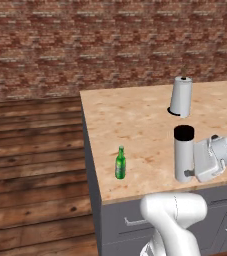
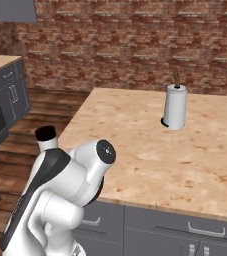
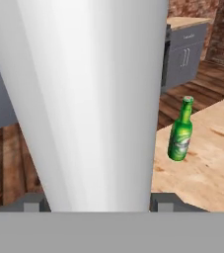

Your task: Pick the beer, water bottle from the counter and place them in the open cabinet.

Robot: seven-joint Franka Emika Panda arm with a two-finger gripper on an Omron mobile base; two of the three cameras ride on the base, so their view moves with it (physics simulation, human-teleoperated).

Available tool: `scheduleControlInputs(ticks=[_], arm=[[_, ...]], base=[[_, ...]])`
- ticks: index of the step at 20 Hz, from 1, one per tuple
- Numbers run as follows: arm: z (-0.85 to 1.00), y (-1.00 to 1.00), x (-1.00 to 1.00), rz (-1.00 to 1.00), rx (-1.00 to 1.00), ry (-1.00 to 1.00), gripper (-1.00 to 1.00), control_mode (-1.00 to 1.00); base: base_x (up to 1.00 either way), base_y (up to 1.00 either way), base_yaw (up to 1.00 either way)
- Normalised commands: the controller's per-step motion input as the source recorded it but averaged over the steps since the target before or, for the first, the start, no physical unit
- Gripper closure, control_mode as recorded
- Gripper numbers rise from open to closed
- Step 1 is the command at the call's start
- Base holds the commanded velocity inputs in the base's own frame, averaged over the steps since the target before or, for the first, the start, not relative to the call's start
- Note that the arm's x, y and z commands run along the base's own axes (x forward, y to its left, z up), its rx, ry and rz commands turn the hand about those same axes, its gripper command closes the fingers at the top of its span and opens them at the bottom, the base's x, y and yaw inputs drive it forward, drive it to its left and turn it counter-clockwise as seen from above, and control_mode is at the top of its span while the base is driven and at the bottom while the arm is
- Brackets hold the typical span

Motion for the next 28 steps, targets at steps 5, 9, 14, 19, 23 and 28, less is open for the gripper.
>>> scheduleControlInputs(ticks=[5, 9, 14, 19, 23, 28], arm=[[0.0, -0.1, 0.07, -0.06, 0.0, 0.0, 1.0, -1.0], [0.0, 0.0, 0.0, 0.0, 0.0, 0.0, 1.0, -1.0], [0.0, 0.0, 0.0, 0.0, 0.0, 0.0, 1.0, -1.0], [-0.06, 0.11, 0.0, -0.02, 0.01, 0.0, 1.0, -1.0], [0.0, 0.0, 0.0, 0.0, 0.0, 0.0, 1.0, 1.0], [0.0, 0.0, 0.0, 0.0, 0.0, 0.0, 1.0, 1.0]], base=[[0.0, 0.0, 0.0], [0.0, 0.0, 0.0], [0.0, 0.0, 0.0], [0.0, 0.0, 0.0], [0.0, 0.52, -0.07], [-0.03, 0.86, -0.07]])
